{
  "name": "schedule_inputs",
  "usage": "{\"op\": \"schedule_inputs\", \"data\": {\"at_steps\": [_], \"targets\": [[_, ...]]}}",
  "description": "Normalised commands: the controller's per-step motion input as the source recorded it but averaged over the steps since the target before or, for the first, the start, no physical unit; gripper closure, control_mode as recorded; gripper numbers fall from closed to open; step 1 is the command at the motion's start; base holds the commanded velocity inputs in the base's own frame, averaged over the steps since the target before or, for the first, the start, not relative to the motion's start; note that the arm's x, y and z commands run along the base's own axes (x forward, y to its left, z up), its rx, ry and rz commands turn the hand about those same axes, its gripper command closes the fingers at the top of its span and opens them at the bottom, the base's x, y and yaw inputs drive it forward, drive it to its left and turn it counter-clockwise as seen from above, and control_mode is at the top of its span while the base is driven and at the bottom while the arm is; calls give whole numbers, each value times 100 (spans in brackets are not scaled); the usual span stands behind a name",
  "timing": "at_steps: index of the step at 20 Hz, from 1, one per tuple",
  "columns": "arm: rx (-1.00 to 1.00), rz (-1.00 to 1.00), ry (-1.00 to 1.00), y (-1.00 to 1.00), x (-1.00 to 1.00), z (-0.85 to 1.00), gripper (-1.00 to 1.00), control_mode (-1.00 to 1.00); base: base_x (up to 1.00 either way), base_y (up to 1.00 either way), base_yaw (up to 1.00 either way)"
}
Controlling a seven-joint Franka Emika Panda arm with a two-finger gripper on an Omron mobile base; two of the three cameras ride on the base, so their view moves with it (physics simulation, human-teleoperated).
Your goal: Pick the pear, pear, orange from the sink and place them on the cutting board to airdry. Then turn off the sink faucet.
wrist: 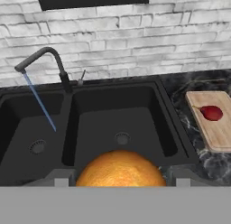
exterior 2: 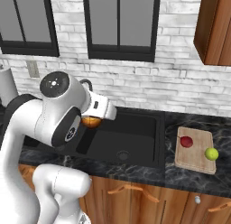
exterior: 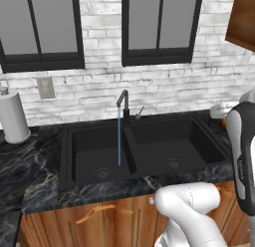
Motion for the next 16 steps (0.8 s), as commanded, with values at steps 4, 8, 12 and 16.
{"op": "schedule_inputs", "data": {"at_steps": [4, 8, 12, 16], "targets": [[-12, -1, 0, -57, -21, 0, 100, -100, 0, 0, 0], [-12, -3, 0, -51, -15, 0, 100, -100, 0, 0, 0], [-11, -14, 0, -22, 0, 1, 100, -100, 0, 0, 0], [-5, -24, 0, -12, 0, 12, 100, -100, 0, 0, 0]]}}
